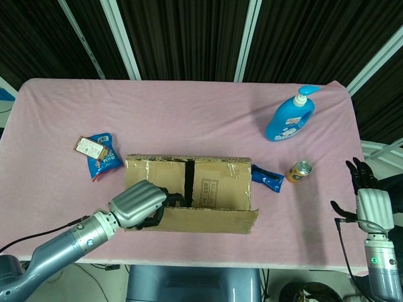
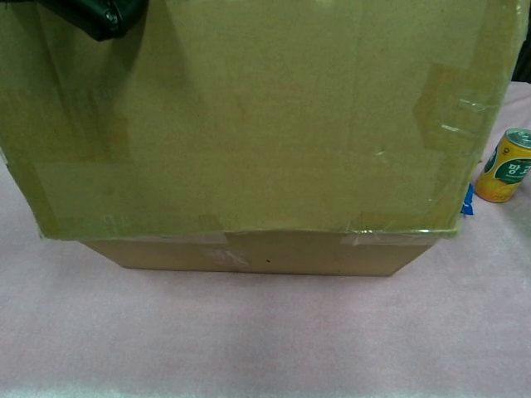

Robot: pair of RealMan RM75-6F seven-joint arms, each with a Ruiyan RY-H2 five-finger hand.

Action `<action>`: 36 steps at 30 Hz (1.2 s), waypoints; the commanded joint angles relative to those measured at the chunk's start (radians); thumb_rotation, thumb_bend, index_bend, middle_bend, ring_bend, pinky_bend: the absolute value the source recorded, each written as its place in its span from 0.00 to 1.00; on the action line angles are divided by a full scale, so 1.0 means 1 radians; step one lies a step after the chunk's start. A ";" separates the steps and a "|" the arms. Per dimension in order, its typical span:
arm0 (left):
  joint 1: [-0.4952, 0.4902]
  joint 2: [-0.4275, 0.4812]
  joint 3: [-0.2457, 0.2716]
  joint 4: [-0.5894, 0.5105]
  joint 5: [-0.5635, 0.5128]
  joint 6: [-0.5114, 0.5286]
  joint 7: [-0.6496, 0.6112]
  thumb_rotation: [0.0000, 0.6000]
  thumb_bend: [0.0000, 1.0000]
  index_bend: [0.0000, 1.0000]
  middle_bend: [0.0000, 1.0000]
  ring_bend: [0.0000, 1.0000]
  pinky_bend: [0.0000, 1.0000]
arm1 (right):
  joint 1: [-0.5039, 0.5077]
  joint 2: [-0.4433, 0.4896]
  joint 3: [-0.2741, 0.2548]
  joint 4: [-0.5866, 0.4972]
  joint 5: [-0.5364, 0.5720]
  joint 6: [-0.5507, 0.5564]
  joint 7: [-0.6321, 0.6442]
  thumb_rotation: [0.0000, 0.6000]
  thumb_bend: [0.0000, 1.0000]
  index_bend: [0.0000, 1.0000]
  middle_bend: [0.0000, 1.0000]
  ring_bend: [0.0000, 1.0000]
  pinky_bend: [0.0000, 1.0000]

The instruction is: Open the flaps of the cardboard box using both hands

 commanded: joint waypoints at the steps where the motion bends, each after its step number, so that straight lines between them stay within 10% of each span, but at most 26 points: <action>1: 0.007 0.005 -0.014 -0.001 0.026 0.024 -0.011 1.00 0.98 0.32 0.50 0.44 0.58 | 0.000 0.000 0.000 -0.001 0.001 -0.002 0.000 1.00 0.26 0.00 0.00 0.00 0.23; 36: 0.018 0.047 0.022 -0.029 0.271 -0.072 -0.172 1.00 0.93 0.32 0.49 0.43 0.57 | -0.004 0.004 0.007 -0.015 0.011 -0.014 0.009 1.00 0.26 0.00 0.00 0.00 0.23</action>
